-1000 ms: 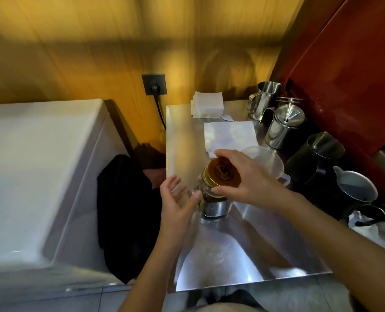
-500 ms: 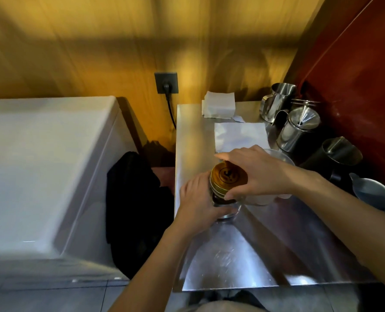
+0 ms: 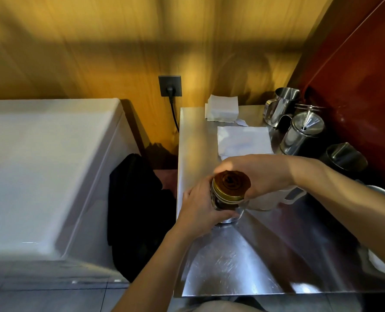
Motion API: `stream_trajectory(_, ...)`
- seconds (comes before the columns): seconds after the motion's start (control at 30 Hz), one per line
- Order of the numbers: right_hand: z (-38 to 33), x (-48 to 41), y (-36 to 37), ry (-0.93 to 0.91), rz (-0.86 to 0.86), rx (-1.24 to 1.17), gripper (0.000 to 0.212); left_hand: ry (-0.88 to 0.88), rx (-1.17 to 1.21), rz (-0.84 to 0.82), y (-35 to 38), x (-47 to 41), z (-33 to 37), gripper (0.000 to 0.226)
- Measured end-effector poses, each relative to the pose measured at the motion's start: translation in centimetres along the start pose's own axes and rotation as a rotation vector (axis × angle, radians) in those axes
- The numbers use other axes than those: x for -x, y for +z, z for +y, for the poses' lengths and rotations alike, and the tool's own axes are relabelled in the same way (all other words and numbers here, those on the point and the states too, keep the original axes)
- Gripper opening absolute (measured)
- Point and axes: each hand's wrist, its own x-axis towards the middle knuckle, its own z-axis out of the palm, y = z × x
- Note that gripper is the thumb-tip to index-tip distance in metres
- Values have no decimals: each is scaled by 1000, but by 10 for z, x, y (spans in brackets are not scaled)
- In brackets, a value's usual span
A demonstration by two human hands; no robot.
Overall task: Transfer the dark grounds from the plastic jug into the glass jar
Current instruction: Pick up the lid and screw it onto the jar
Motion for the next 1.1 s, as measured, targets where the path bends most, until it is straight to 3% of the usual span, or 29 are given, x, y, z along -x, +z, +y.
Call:
stream_trajectory(0.1,1,-1,2,5,-13,43,65,-11,5,-24,-1,0,2,82)
stream_trajectory(0.27,1,-2,1,36,-17,275,94,-25,63,-33,-1,1,1,79)
stream_trajectory(0.53,-2,-6,1,78,13,275,66,-21,81,-49,0,0,-1,81)
stream_trajectory(0.67,-1,-8,13,198,186,548,79,-10,84,-40,-1,0,-4,78)
stream_trajectory(0.83,4,-4,7,83,37,368,70,-6,64,-35,-1,0,-3,79)
stream_trajectory(0.9,0,-3,11,101,109,416,66,-4,51,-38,0,-1,-4,78)
stream_trajectory(1.0,-4,-3,17,214,240,544,81,2,60,-46,-1,0,-6,76)
stream_trajectory(1.1,-1,0,16,155,115,389,77,-3,66,-49,0,-1,-4,78)
